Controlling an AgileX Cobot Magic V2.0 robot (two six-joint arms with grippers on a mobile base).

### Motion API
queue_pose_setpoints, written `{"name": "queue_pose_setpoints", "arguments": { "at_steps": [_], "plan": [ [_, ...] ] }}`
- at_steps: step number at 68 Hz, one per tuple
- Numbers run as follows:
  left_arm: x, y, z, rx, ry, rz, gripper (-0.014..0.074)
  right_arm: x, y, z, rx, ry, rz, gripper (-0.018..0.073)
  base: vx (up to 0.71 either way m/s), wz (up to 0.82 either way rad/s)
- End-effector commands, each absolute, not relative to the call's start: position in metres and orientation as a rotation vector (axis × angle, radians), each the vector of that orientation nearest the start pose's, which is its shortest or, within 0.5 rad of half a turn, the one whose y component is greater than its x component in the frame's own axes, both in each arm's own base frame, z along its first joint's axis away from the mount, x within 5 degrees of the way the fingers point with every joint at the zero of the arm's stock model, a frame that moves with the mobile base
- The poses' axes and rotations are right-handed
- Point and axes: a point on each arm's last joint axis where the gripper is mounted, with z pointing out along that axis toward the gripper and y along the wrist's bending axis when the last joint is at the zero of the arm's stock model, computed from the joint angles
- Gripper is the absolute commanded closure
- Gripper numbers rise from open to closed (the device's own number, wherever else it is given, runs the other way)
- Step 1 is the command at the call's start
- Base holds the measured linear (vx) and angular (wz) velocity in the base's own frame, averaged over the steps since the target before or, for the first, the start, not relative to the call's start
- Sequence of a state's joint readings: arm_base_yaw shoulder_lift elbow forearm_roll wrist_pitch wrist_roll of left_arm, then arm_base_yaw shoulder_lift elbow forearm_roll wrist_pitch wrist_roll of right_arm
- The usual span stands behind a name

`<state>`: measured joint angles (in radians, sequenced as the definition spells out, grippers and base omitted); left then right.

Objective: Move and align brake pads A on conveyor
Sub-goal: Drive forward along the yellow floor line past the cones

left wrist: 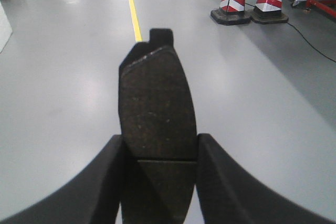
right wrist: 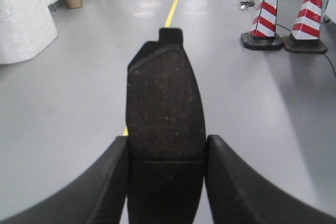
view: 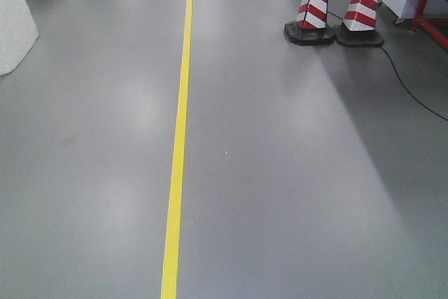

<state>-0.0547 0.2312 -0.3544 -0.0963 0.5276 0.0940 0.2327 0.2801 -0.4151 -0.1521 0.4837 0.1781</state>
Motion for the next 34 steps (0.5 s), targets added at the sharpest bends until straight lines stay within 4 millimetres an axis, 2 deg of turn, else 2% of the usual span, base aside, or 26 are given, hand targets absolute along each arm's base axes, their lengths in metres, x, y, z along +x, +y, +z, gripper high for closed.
{"name": "queue_pose_setpoints", "arguments": {
  "at_steps": [1,34],
  "plan": [
    [0.0631,-0.0078,0.2882,0.082,1.768,-0.084,0.0603,0.0678,0.0104,0.3109,-0.135,1.698,0.137,0.0564,0.72,-0.05],
    [0.0631,-0.0078,0.2882,0.082,1.768,-0.084,0.0603,0.0678,0.0104,0.3109,-0.135,1.698,0.137,0.0564,0.74,-0.01]
  ]
}}
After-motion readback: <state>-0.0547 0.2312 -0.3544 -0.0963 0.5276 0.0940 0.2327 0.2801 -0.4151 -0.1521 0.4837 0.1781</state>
